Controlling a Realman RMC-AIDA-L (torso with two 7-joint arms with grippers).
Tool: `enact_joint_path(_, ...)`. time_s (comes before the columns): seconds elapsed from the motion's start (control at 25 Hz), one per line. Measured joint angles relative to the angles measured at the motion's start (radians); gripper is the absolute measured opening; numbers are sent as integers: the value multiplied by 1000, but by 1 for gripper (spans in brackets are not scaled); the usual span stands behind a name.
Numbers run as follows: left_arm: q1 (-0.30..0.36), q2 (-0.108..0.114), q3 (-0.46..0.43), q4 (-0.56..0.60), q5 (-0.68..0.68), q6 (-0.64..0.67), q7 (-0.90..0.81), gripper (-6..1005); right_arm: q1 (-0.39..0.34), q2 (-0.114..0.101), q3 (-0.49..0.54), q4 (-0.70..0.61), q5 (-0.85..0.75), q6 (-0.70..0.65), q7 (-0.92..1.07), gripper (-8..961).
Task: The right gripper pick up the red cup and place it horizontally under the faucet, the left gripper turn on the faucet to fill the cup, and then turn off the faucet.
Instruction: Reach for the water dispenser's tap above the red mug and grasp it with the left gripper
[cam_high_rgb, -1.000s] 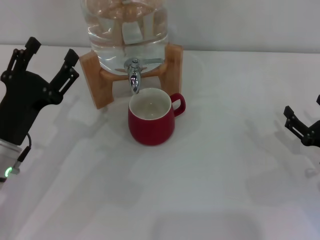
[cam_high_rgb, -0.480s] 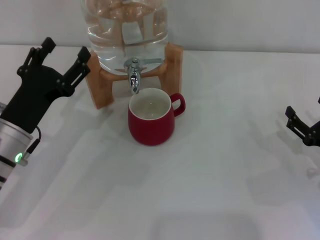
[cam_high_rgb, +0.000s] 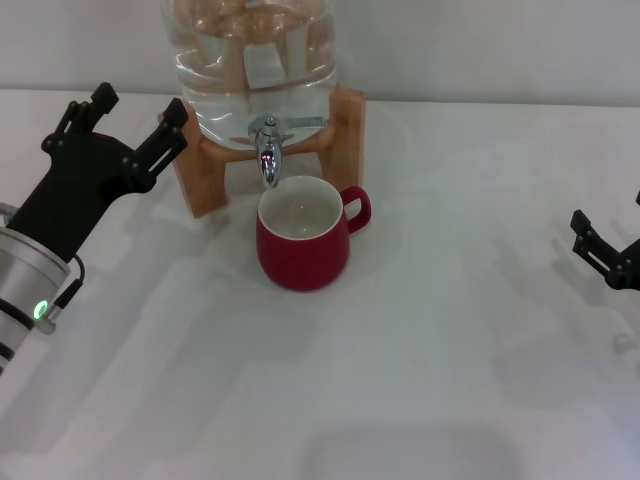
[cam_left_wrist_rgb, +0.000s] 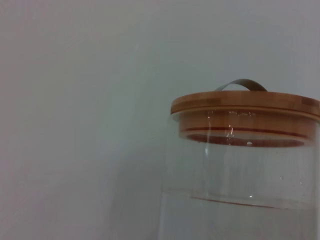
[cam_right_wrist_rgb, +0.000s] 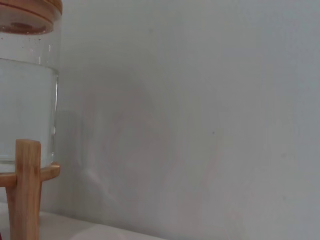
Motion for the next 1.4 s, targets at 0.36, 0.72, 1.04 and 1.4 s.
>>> enact_joint_path(0.36, 81, 0, 5, 183, 150, 142, -121, 891, -3, -1, 0, 1, 0, 2, 0, 867)
enact_joint_path(0.72, 161, 3, 56, 351, 216, 290, -191, 891, -6, -1, 0, 1, 0, 2, 0, 867)
enact_joint_path(1.04, 225, 2, 53, 515, 513, 401, -490, 891, -4, -1, 0, 1, 0, 2, 0, 867)
enact_joint_path(1.4, 283, 2, 51, 675, 850, 443, -825, 891, -1, -1, 0, -1, 0, 2, 0, 866)
